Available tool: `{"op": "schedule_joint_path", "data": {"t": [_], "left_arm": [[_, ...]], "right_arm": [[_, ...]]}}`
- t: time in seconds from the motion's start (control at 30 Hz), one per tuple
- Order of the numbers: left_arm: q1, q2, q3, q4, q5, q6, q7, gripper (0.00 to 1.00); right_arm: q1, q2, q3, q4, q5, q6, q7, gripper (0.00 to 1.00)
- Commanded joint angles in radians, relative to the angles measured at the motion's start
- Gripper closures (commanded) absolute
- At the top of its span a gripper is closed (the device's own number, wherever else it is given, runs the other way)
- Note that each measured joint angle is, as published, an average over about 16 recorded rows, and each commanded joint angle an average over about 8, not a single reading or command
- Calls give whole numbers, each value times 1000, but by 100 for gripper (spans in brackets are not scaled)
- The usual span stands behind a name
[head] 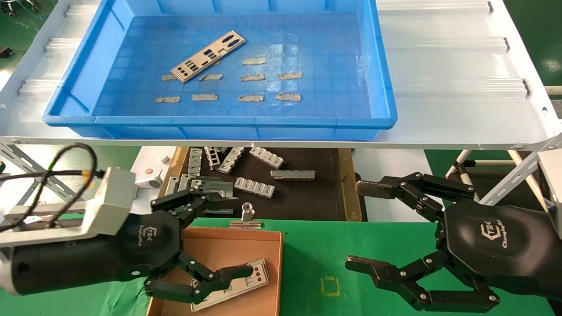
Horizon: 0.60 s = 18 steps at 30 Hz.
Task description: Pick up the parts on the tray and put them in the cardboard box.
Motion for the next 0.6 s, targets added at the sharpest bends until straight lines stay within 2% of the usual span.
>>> {"op": "schedule_joint_path", "data": {"t": [0.03,0.6], "left_arm": [[1,1,-20,1,-4,21,-4,0],[5,5,-193,5,-43,201,-37,0]], "right_arm": [[0,0,0,0,0,0,0,0],[0,0,0,0,0,0,0,0]]}}
